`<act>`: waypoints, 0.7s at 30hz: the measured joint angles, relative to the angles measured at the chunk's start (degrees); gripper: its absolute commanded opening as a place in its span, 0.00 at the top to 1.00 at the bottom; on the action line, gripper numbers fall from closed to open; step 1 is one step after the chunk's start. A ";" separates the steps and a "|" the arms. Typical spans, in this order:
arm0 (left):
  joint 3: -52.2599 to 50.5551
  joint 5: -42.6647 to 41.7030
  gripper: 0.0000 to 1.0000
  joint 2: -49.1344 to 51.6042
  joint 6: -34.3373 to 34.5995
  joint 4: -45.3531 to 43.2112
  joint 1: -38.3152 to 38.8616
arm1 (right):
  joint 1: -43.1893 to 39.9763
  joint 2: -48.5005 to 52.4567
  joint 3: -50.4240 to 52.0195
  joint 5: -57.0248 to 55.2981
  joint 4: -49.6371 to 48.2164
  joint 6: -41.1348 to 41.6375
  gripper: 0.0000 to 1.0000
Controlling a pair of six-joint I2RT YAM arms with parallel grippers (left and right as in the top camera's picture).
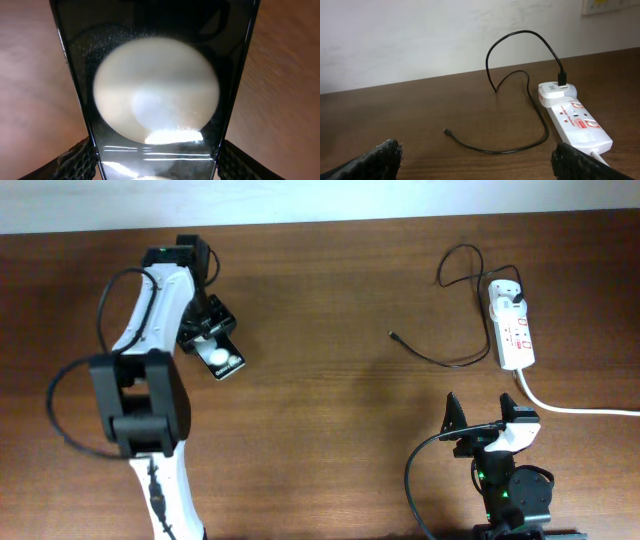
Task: Plug charger to phone and switch on socket
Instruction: 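Lift the phone with the left gripper and tilt it upright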
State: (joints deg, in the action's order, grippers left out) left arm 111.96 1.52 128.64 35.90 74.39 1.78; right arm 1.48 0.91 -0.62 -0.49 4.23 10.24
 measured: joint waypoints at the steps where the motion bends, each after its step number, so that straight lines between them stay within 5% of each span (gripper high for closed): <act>1: 0.00 0.02 0.41 -2.36 -0.13 0.85 0.00 | 0.00 0.00 0.00 0.00 0.00 -0.02 0.01; 21: 0.00 -1.88 0.41 -34.58 -0.15 18.08 0.00 | 0.00 0.00 0.00 0.02 -0.02 -0.02 0.01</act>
State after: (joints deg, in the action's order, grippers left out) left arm 111.96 -0.36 94.06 35.75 92.47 1.78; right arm 1.48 0.91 -0.62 -0.47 4.21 10.22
